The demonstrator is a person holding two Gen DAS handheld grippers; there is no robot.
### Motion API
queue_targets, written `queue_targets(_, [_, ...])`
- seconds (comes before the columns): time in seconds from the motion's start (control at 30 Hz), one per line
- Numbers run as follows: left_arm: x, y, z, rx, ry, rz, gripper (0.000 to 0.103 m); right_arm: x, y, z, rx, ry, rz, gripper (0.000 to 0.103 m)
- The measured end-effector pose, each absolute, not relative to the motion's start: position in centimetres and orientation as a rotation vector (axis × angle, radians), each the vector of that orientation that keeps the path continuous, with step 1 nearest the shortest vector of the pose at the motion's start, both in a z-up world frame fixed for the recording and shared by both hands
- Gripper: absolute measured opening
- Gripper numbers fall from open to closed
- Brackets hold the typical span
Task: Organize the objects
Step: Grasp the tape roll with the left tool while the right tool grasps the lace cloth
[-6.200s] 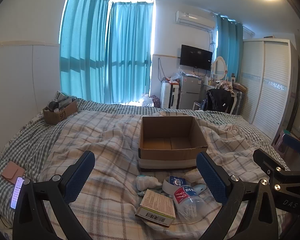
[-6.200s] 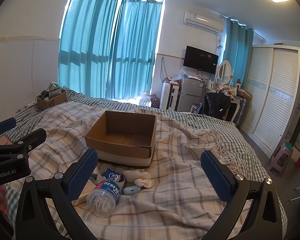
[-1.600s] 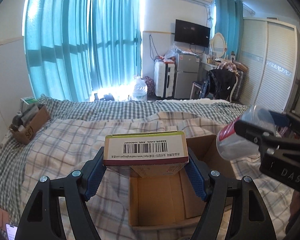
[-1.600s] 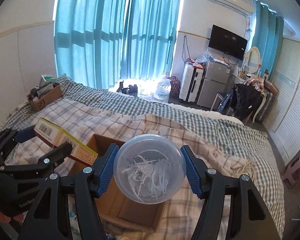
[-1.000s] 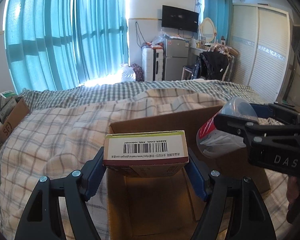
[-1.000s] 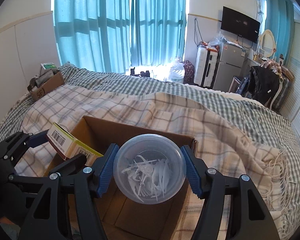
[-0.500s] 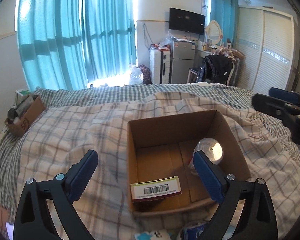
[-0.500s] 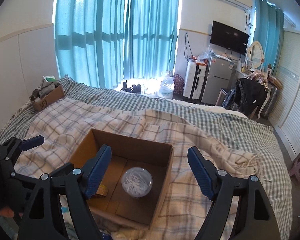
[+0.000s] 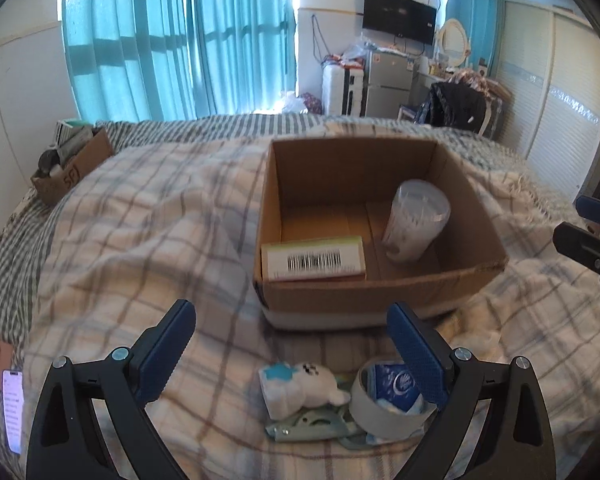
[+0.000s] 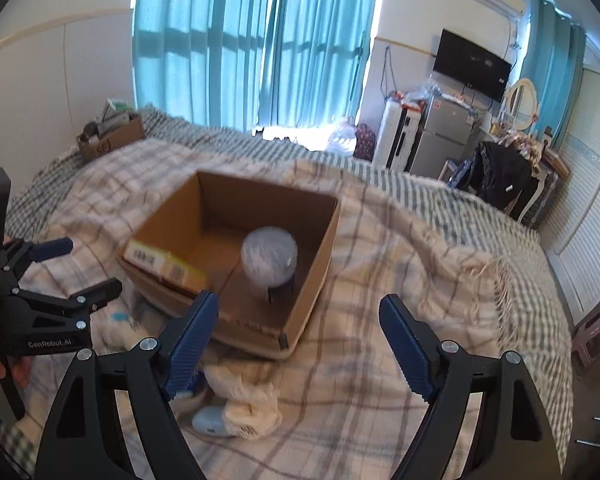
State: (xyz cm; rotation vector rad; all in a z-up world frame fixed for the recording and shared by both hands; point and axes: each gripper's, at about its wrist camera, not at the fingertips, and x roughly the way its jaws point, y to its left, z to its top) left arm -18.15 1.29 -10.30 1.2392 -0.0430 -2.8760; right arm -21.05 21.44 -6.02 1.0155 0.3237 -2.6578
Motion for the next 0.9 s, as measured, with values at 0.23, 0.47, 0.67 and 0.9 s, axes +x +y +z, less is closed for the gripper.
queue_targets(0.23, [-16.6,2.6,-14.7,1.411,-0.029,-2.835,0.099,-21.1,22.6,-13.8,1.219,0.214,-2.509,0.082])
queue_targets(0.47, [-15.0,3.3,-16.0,1.483,-0.055,-2.827,0.099,-21.3,22.0,-17.0,1.366,0.168,-2.36,0.082])
queue_targets(0.67, [-13.9,4.0,-15.6,1.515,-0.051,-2.861,0.099,-21.3,21.3,-18.7,1.462,0.243,-2.314,0.027])
queue_targets(0.9, [-14.1,6.3,-15.8,1.565,-0.139,-2.901,0.099,-20.2,22.5,-16.4,1.353,0.215,-2.415,0.02])
